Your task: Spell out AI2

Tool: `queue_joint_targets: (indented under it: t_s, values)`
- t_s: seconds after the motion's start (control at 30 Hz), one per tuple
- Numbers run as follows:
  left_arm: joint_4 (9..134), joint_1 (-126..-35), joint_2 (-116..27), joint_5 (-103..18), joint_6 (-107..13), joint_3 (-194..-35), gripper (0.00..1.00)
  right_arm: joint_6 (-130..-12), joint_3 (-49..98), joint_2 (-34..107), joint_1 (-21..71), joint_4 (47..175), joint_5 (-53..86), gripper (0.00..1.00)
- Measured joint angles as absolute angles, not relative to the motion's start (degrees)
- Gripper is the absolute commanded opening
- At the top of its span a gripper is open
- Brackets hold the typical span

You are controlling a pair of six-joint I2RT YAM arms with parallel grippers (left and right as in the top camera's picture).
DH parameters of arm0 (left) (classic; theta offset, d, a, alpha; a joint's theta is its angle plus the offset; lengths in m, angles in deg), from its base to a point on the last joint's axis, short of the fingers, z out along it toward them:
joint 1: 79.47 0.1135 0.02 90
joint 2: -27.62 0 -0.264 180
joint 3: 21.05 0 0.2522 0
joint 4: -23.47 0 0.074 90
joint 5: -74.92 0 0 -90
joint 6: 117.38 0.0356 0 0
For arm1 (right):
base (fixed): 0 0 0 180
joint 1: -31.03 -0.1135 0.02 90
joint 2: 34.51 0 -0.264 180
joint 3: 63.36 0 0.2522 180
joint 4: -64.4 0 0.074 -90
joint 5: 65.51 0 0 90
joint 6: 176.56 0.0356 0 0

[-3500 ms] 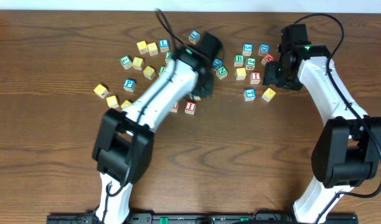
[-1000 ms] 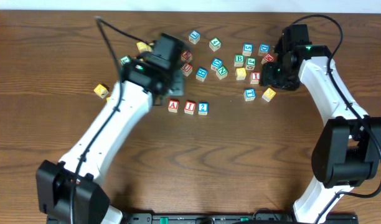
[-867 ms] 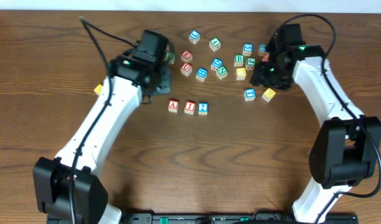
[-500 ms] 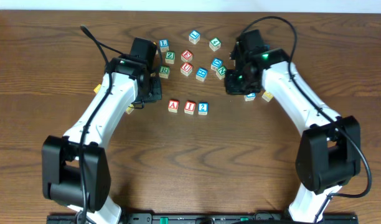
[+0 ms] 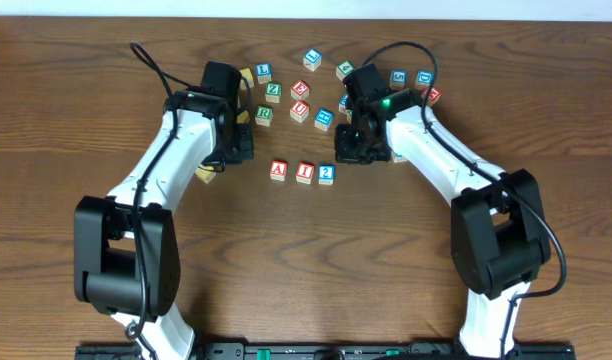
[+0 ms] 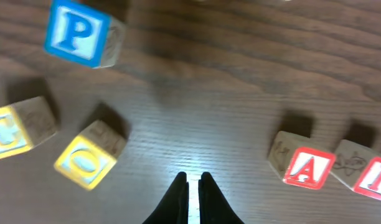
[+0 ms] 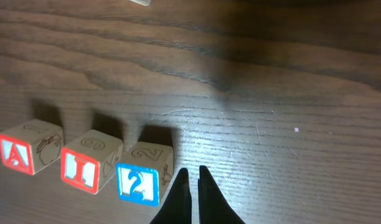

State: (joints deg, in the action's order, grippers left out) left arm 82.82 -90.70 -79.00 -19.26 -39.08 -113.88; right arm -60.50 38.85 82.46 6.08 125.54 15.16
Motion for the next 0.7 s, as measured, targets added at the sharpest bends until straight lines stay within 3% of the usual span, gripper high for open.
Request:
queue_joint_targets:
  t_s: [0.7]
  values:
    - [79.36, -90.83, -88.38, -28.75, -34.36, -113.85, 0.08, -57.79, 38.83, 86.98, 2.95, 124.29, 14.22, 0.01]
